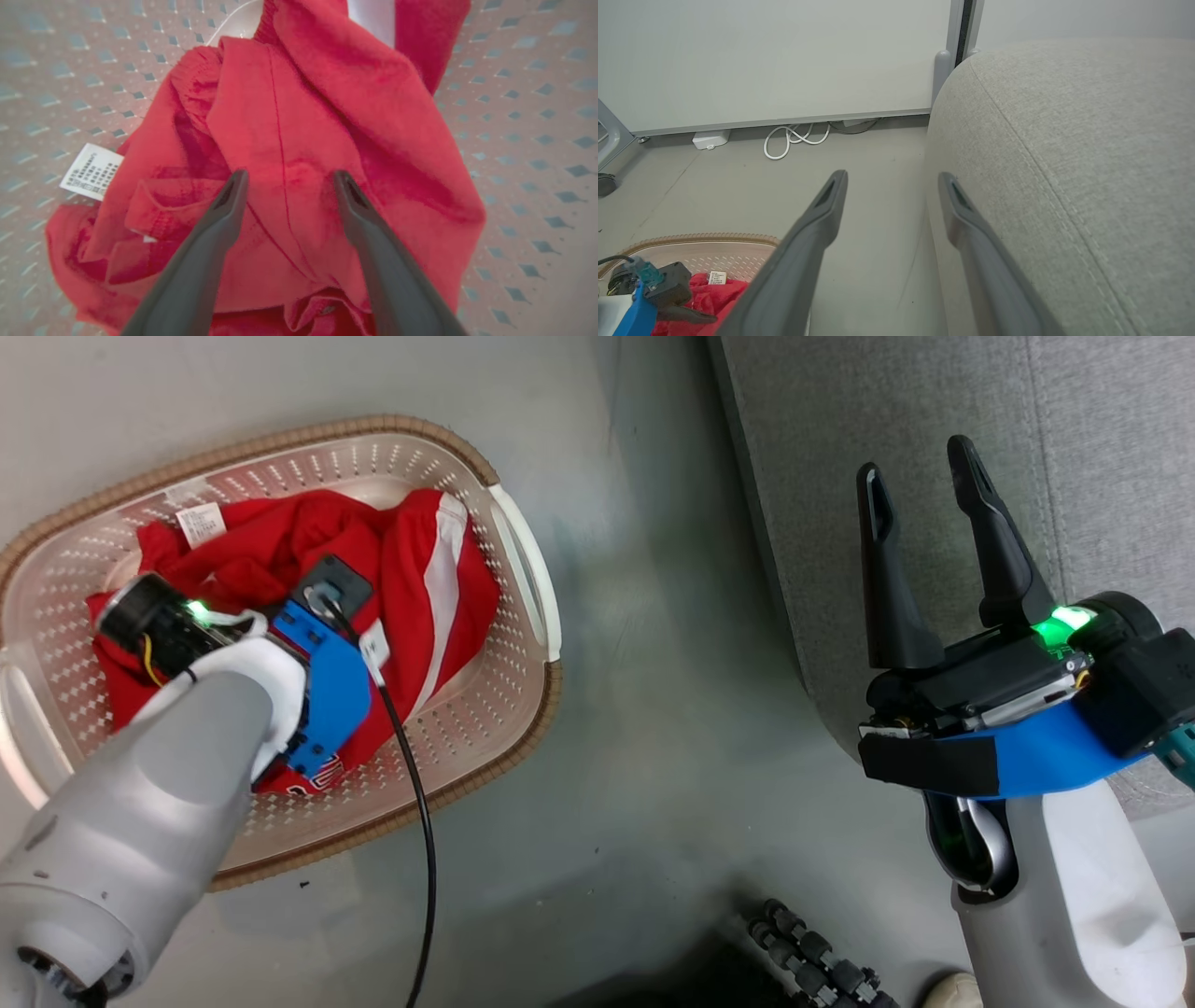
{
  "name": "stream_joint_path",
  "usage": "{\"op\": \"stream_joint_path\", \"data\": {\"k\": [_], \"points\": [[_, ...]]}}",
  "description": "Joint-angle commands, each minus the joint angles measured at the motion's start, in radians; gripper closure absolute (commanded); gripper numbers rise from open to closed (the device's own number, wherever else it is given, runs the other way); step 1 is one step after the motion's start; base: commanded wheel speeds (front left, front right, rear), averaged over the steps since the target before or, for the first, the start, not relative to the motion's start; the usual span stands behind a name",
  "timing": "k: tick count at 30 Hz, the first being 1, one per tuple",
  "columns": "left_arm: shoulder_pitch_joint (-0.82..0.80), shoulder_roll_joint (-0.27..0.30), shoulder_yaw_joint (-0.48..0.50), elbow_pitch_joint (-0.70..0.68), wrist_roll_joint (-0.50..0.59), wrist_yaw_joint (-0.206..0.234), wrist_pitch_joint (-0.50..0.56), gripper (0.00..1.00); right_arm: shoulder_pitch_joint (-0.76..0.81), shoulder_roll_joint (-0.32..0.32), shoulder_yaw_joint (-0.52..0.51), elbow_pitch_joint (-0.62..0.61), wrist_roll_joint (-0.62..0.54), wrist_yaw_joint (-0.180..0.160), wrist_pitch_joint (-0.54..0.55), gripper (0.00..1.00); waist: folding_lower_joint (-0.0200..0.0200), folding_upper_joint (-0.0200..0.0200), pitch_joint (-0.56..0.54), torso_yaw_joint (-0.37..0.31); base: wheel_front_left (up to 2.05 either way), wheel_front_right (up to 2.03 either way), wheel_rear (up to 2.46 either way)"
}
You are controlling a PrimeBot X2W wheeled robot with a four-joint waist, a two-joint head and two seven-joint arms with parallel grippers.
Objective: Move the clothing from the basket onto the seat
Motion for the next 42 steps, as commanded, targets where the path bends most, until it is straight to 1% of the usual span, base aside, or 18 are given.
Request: {"op": "stream_joint_path", "data": {"k": [1, 3, 6, 10, 12, 15, 24, 27, 32, 34, 35, 36, 37, 42], "points": [[-0.027, 0.004, -0.002, 0.012, -0.018, -0.001, 0.023, 0.00, -0.016, -0.001, 0.000, -0.009, 0.003, 0.000, -0.005, 0.00, -0.0001, 0.0000, 0.020, -0.006, 0.00, 0.00, 0.00], [-0.034, 0.005, -0.002, 0.024, -0.043, -0.001, 0.054, 0.00, -0.017, -0.001, 0.003, -0.015, 0.007, 0.000, -0.005, 0.00, -0.0001, 0.0000, 0.033, -0.008, 0.00, 0.00, 0.00], [-0.054, 0.007, -0.003, 0.030, -0.050, -0.001, 0.078, 0.00, -0.020, -0.001, 0.005, -0.025, 0.009, 0.000, -0.005, 0.00, -0.0001, 0.0000, 0.048, -0.010, 0.00, 0.00, 0.00], [-0.062, 0.000, -0.003, 0.045, -0.103, -0.001, 0.121, 0.00, -0.019, -0.001, 0.011, -0.033, 0.015, 0.000, -0.005, 0.00, -0.0001, 0.0000, 0.065, -0.011, 0.00, 0.00, 0.00], [-0.071, -0.006, -0.003, 0.055, -0.109, -0.001, 0.150, 0.00, -0.021, -0.001, 0.011, -0.039, 0.018, 0.000, -0.005, 0.00, -0.0001, 0.0000, 0.074, -0.011, 0.00, 0.00, 0.00], [-0.075, -0.015, -0.003, 0.061, -0.096, -0.001, 0.175, 0.00, -0.022, -0.001, 0.011, -0.046, 0.020, 0.000, -0.005, 0.00, -0.0001, 0.0000, 0.084, -0.009, 0.00, 0.00, 0.00], [-0.103, -0.044, -0.004, 0.144, 0.037, -0.001, 0.254, 0.00, -0.030, -0.001, 0.012, -0.065, 0.021, 0.000, -0.005, 0.00, -0.0001, 0.0000, 0.109, -0.005, 0.00, 0.00, 0.00], [-0.104, -0.056, -0.004, 0.164, 0.055, 0.003, 0.259, 0.00, -0.031, -0.001, 0.011, -0.074, 0.018, 0.000, -0.005, 0.00, -0.0001, 0.0000, 0.118, -0.005, 0.00, 0.00, 0.00], [-0.109, -0.078, -0.004, 0.179, 0.083, 0.025, 0.234, 0.00, -0.020, -0.001, 0.006, -0.088, 0.010, 0.000, -0.005, 0.00, -0.0001, 0.0000, 0.124, 0.000, 0.00, 0.00, 0.00], [-0.107, -0.081, -0.004, 0.186, 0.096, 0.032, 0.240, 0.00, -0.018, -0.001, 0.006, -0.091, 0.008, 0.000, -0.005, 0.00, -0.0001, 0.0000, 0.126, 0.002, 0.00, 0.00, 0.00], [-0.106, -0.081, -0.004, 0.189, 0.100, 0.037, 0.240, 0.58, -0.017, -0.001, 0.006, -0.092, 0.008, 0.000, -0.005, 0.00, -0.0001, 0.0000, 0.126, 0.002, 0.00, 0.00, 0.00], [-0.105, -0.082, -0.004, 0.191, 0.102, 0.037, 0.236, 0.82, -0.017, -0.001, 0.006, -0.093, 0.008, 0.000, -0.005, 0.00, -0.0001, 0.0000, 0.126, 0.003, 0.00, 0.00, 0.00], [-0.106, -0.083, -0.004, 0.193, 0.105, 0.039, 0.230, 1.00, -0.018, -0.001, 0.006, -0.093, 0.007, 0.000, -0.005, 0.00, -0.0001, 0.0000, 0.126, 0.004, 0.00, 0.00, 0.00], [-0.105, -0.087, -0.004, 0.198, 0.115, 0.031, 0.210, 1.00, -0.030, -0.001, 0.010, -0.088, 0.009, 0.000, -0.005, 0.00, -0.0001, 0.0000, 0.121, 0.004, 0.00, 0.00, 0.00]]}}
